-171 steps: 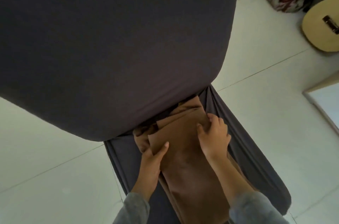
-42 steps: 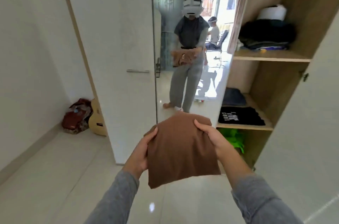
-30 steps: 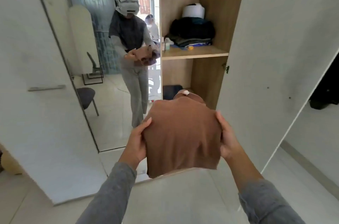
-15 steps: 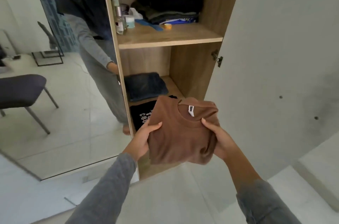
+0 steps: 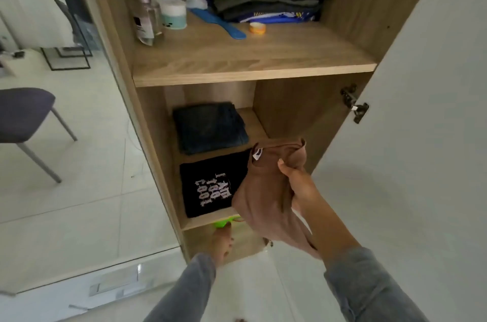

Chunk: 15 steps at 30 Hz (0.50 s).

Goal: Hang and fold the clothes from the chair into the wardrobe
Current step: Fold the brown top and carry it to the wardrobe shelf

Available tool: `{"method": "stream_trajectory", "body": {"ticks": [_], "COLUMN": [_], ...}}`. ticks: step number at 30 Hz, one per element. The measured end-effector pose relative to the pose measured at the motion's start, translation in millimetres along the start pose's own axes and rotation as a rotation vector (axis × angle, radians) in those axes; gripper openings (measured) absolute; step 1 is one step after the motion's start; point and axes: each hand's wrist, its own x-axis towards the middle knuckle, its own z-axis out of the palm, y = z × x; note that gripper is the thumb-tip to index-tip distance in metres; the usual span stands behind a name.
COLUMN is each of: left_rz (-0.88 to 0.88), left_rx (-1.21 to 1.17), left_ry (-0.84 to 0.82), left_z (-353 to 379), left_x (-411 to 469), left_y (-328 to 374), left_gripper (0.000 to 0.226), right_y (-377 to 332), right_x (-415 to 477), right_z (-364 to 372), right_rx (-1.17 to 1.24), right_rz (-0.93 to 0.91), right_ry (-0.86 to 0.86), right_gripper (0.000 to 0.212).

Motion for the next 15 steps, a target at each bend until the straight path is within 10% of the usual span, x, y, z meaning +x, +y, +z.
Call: {"method": "stream_trajectory", "body": {"ticks": [6,15], "left_rz": [-0.141,0.116], "left_rx": [-0.457,-0.808], "left_ry": [-0.376,-0.192], "left_z": [53,-1], "left_x": [40,67], "left_y": [-8,53], "left_gripper": [0.063,0.025], "right_y": [13,23], "right_x": [69,119], "right_z": [13,25], "right_rx": [0.237,0.538], "right_rz": [0.154,0.019], "right_ry": [-0.016,-0.184], "right_gripper": [0.041,0.021]}}
